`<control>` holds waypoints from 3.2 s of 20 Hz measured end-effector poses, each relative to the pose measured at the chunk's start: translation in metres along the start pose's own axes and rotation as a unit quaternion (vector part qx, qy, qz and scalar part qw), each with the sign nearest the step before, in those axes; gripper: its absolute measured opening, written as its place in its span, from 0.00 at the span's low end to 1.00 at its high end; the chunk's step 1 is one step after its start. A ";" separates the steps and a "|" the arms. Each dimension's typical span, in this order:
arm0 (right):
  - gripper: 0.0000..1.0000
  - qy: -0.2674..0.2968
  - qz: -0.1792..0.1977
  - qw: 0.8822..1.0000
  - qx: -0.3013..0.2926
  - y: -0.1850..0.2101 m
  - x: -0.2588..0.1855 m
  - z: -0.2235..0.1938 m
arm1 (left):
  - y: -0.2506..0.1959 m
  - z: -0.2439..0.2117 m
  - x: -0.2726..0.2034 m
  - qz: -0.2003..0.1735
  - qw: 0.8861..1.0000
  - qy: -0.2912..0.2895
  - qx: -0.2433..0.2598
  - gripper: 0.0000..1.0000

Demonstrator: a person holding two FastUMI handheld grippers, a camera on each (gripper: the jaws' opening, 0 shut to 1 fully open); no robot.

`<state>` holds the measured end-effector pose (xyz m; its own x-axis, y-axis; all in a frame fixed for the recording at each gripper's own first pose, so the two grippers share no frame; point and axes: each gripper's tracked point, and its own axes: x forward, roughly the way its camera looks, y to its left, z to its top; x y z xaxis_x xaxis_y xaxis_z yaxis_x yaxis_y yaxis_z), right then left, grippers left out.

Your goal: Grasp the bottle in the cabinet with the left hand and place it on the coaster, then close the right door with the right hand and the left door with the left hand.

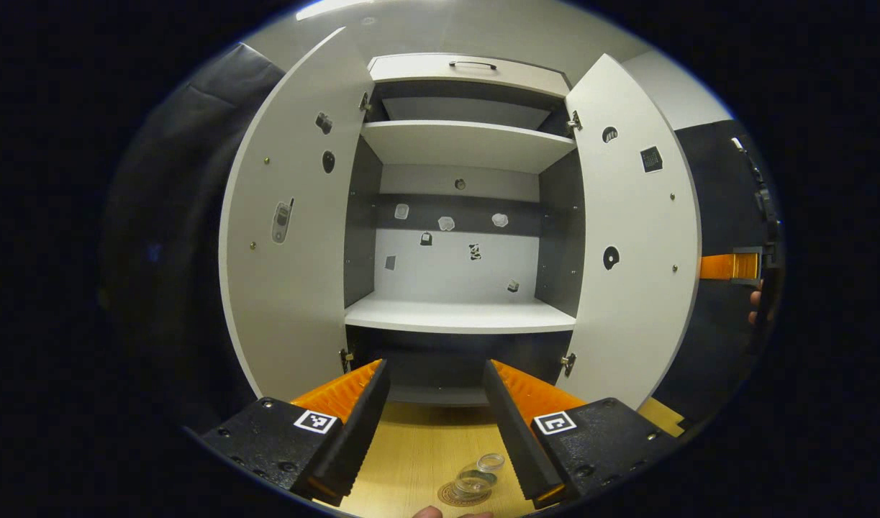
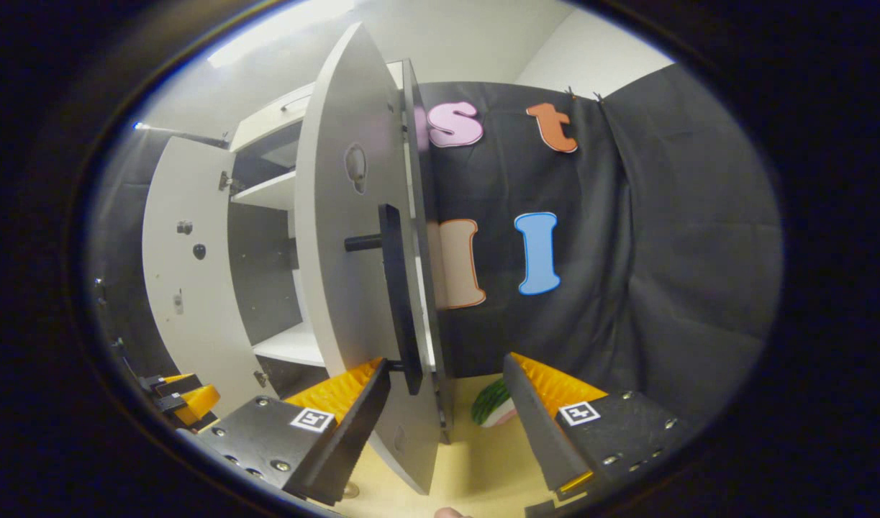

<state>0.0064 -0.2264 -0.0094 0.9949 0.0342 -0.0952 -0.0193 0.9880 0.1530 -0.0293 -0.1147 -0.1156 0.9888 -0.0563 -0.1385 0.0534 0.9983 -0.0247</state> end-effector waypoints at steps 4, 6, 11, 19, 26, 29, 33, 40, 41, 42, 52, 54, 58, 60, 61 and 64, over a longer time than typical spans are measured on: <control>0.98 0.002 0.007 1.000 -0.004 0.013 0.001 -0.002 | 0.010 0.001 -0.003 0.004 1.000 0.000 -0.002 0.84; 0.98 0.004 0.018 1.000 -0.012 0.028 0.003 -0.003 | 0.012 0.003 -0.005 0.003 1.000 -0.003 -0.001 0.84; 0.98 0.008 0.058 0.998 -0.005 0.071 0.016 -0.009 | 0.031 0.006 -0.016 0.016 1.000 -0.006 0.006 0.84; 0.98 -0.001 0.084 0.996 0.000 0.121 0.041 -0.014 | 0.074 0.015 -0.024 0.052 0.999 -0.007 0.005 0.84; 0.97 -0.010 0.099 0.995 -0.009 0.158 0.071 -0.017 | 0.114 0.018 -0.037 0.088 0.996 -0.007 0.003 0.84; 1.00 -0.017 0.096 0.995 -0.018 0.176 0.088 -0.017 | 0.134 0.023 -0.043 0.102 0.995 -0.013 -0.002 0.84; 0.97 -0.027 0.087 0.995 -0.029 0.195 0.110 -0.018 | 0.163 0.034 -0.050 0.121 0.992 -0.028 -0.006 0.84; 1.00 -0.034 0.072 0.996 -0.040 0.224 0.148 -0.019 | 0.205 0.047 -0.055 0.141 0.989 -0.036 -0.003 0.84; 1.00 -0.037 0.068 0.996 -0.044 0.227 0.153 -0.019 | 0.210 0.048 -0.054 0.142 0.989 -0.034 -0.006 0.89; 1.00 -0.038 0.063 0.996 -0.044 0.231 0.158 -0.020 | 0.214 0.050 -0.053 0.140 0.989 -0.034 -0.009 0.80; 1.00 -0.059 -0.005 0.998 -0.039 0.238 0.192 -0.020 | 0.248 0.080 -0.034 0.117 0.992 -0.038 -0.023 0.80; 1.00 -0.060 -0.017 0.997 -0.038 0.240 0.197 -0.020 | 0.254 0.089 -0.030 0.109 0.993 -0.040 -0.020 0.84; 1.00 -0.063 -0.035 0.997 -0.039 0.241 0.201 -0.020 | 0.263 0.106 -0.015 0.083 0.995 -0.047 -0.019 0.80; 1.00 -0.062 -0.034 0.997 -0.039 0.241 0.202 -0.020 | 0.261 0.110 -0.006 0.060 0.997 -0.044 -0.025 0.80; 1.00 -0.061 -0.033 0.997 -0.039 0.240 0.202 -0.020 | 0.258 0.111 -0.002 0.050 0.998 -0.043 -0.025 0.84; 1.00 -0.060 -0.034 0.997 -0.039 0.240 0.201 -0.022 | 0.253 0.119 0.007 0.033 0.998 -0.043 -0.012 0.84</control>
<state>0.1998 0.0212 -0.0130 0.9988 -0.0459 0.0158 0.0446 0.9963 0.0731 0.0081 0.1393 -0.0055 0.9984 0.0121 -0.0548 -0.0144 0.9990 -0.0412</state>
